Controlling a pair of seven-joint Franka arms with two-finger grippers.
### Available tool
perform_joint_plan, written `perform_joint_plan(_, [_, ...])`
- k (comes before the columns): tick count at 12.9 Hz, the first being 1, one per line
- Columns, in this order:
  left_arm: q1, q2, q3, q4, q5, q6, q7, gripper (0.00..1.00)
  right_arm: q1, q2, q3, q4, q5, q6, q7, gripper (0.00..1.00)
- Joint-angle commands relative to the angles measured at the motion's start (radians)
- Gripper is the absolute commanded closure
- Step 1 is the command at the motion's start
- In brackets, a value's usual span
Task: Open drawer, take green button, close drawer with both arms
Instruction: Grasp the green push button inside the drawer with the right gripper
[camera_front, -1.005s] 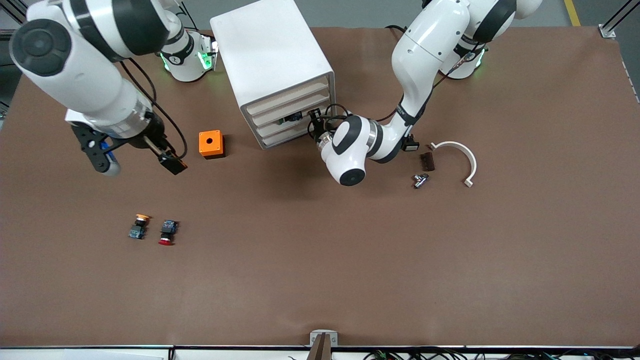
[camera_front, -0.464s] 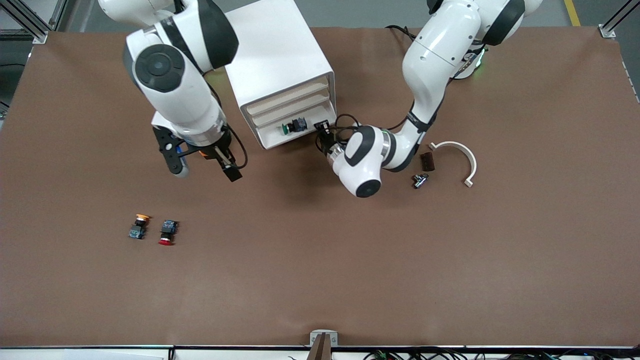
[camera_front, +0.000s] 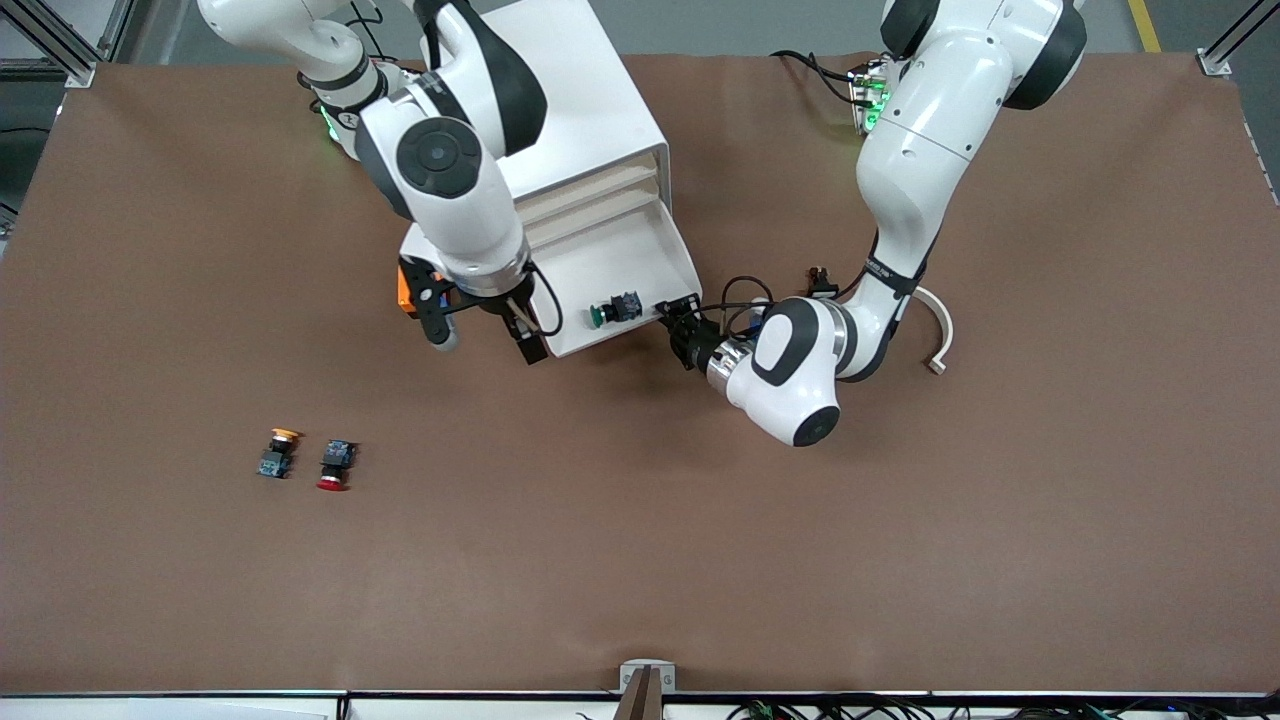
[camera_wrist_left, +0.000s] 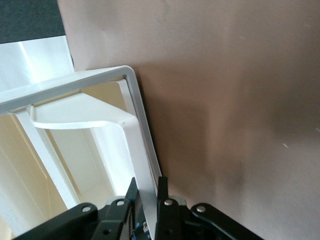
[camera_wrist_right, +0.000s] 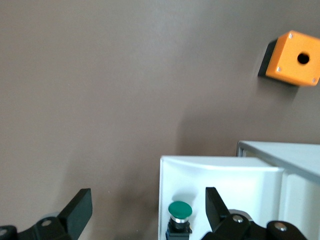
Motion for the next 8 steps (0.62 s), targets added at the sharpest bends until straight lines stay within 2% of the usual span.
perform_joint_plan(1, [0.004,0.013,-0.009,0.036,-0.014,0.01,0.034,0.33,0.044,0.023,-0.012,-0.023,-0.018,0.047,0.081,0.0])
perform_joint_plan(2, [0.016,0.008,-0.009,0.036,-0.007,0.001,0.033,0.04,0.064,0.034,-0.012,-0.027,-0.025,0.065,0.113,0.0])
perform_joint_plan(3, [0.027,0.004,-0.009,0.038,-0.005,-0.008,0.033,0.0,0.076,0.048,-0.012,-0.038,-0.036,0.082,0.14,0.01])
perform_joint_plan(5, [0.03,-0.022,0.02,0.041,0.026,-0.017,0.039,0.0,0.112,0.089,-0.012,-0.049,-0.067,0.139,0.214,0.01])
perform_joint_plan(8, [0.053,-0.057,0.02,0.095,0.194,-0.045,0.04,0.0,0.154,0.149,-0.012,-0.05,-0.107,0.188,0.288,0.01])
